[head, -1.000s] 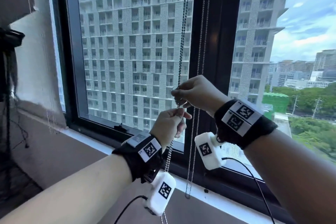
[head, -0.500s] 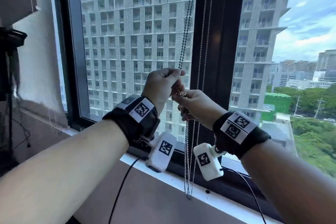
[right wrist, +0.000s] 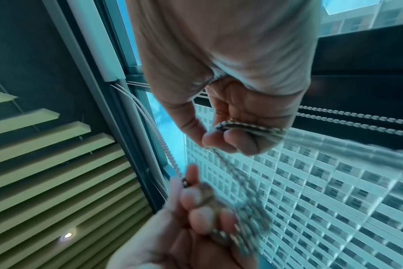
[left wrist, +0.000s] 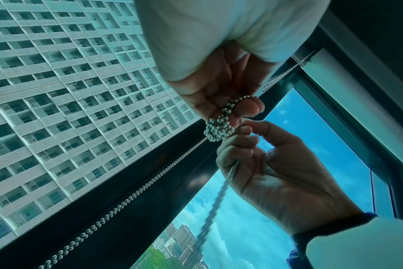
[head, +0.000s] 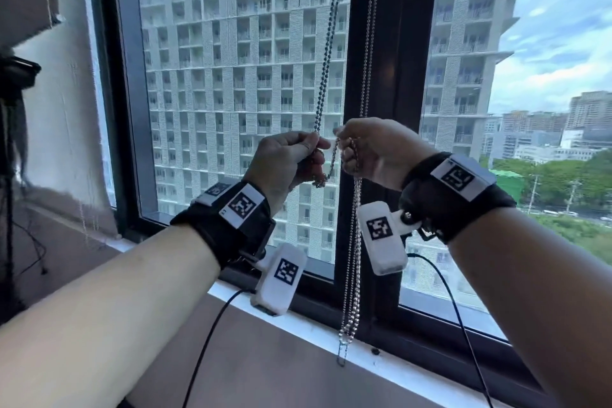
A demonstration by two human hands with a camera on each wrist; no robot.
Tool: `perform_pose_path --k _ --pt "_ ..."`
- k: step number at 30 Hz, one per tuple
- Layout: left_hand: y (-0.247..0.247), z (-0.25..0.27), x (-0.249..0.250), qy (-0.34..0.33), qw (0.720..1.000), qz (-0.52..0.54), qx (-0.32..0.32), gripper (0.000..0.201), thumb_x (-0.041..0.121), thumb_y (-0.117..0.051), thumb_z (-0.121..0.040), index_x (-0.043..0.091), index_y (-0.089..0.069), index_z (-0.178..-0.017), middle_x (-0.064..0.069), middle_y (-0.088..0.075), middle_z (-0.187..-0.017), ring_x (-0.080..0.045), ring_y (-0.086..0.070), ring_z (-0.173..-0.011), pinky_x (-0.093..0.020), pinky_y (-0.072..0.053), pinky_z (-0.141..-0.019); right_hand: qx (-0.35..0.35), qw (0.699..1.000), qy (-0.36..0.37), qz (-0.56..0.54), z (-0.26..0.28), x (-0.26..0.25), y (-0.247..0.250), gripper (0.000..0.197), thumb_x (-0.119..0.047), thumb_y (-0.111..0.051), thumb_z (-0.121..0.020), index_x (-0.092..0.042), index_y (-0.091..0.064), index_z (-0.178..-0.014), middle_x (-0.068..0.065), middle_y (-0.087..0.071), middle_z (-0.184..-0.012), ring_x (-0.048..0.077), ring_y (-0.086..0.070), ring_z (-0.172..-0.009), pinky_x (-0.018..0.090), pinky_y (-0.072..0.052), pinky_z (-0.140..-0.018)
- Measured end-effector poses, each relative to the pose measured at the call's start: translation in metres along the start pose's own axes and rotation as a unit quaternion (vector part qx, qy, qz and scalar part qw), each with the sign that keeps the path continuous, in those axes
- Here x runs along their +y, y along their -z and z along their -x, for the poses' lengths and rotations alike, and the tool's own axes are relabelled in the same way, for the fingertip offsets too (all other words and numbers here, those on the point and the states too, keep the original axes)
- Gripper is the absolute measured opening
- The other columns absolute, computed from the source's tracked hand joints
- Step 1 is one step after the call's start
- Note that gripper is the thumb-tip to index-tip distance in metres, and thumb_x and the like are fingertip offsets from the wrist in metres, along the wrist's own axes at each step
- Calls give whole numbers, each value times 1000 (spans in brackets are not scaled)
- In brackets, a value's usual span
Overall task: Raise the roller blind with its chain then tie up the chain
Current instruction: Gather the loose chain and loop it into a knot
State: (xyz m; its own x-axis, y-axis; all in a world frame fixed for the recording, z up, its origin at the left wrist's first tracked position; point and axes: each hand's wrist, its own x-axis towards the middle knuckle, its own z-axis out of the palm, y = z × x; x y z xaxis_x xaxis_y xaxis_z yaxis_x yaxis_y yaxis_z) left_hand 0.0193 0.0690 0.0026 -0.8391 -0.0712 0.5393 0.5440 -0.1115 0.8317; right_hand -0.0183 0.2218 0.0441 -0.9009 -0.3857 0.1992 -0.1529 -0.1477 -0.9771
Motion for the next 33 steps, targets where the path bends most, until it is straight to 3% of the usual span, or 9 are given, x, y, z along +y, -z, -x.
perform_pose_path --k 7,10,13,15,19,24,27,30,33 --pt "-3 -2 0 20 999 26 3 23 5 -45 -97 -8 -62 -103 -16 -66 -69 -22 -64 -53 -32 -56 -55 25 998 58 2 5 -22 -11 12 0 -50 -91 1 -61 -97 10 -63 -76 12 -53 -54 22 -47 -51" --pt "-6 -4 -1 26 999 12 22 20 5 -53 -93 -5 -58 -110 -16 -69 -71 -22 -66 -54 -30 -56 -53 18 997 73 5 7 -27 -16 5 -2 -59 -88 -1 -61 -92 14 -64 -80 15 -57 -56 24 -50 -53" --pt "-6 -8 -3 36 999 -16 19 27 7 -59 -90 -3 -57 -115 -16 -72 -74 -22 -69 -61 -30 -57 -56 5 994 94 52 10 -29 -16 18 -3 -69 -86 8 -65 -100 15 -66 -83 13 -59 -55 22 -52 -52" --pt "-7 -10 -2 40 999 -34 10 26 7 -61 -89 -6 -60 -111 -17 -73 -77 -22 -70 -62 -31 -58 -58 8 989 121 87 10 -29 -16 25 1 -71 -84 14 -66 -104 16 -67 -81 11 -60 -53 21 -53 -51" --pt "-9 -13 0 11 997 -74 35 15 6 -68 -82 -4 -67 -93 -15 -72 -74 -23 -69 -62 -38 -60 -64 34 984 135 112 9 -29 -16 21 4 -72 -81 12 -69 -101 12 -68 -74 11 -62 -50 21 -53 -47" --pt "-7 -18 -1 -39 985 -139 92 20 22 -78 -75 5 -67 -76 -5 -61 -71 -23 -55 -71 -38 -50 -71 44 988 123 87 14 -30 -17 23 11 -69 -80 19 -64 -102 17 -64 -71 17 -63 -46 23 -53 -44" --pt "-7 -17 2 -21 992 -84 95 21 18 -74 -78 -1 -66 -82 -9 -58 -74 -25 -53 -73 -34 -47 -67 42 990 116 66 16 -30 -19 21 12 -68 -81 18 -63 -101 22 -65 -78 24 -68 -52 27 -56 -47" --pt "-11 -14 8 -3 996 -5 89 10 5 -61 -84 -1 -62 -78 -12 -57 -68 -22 -56 -59 -32 -49 -57 58 990 115 65 15 -29 -21 20 14 -66 -82 18 -63 -101 22 -67 -77 27 -71 -54 31 -60 -51" --pt "-11 -12 12 32 995 56 74 7 3 -55 -85 -1 -58 -79 -15 -59 -70 -25 -60 -60 -35 -53 -59 81 988 118 62 13 -27 -21 19 15 -65 -82 17 -64 -101 21 -66 -78 30 -70 -59 39 -63 -59"
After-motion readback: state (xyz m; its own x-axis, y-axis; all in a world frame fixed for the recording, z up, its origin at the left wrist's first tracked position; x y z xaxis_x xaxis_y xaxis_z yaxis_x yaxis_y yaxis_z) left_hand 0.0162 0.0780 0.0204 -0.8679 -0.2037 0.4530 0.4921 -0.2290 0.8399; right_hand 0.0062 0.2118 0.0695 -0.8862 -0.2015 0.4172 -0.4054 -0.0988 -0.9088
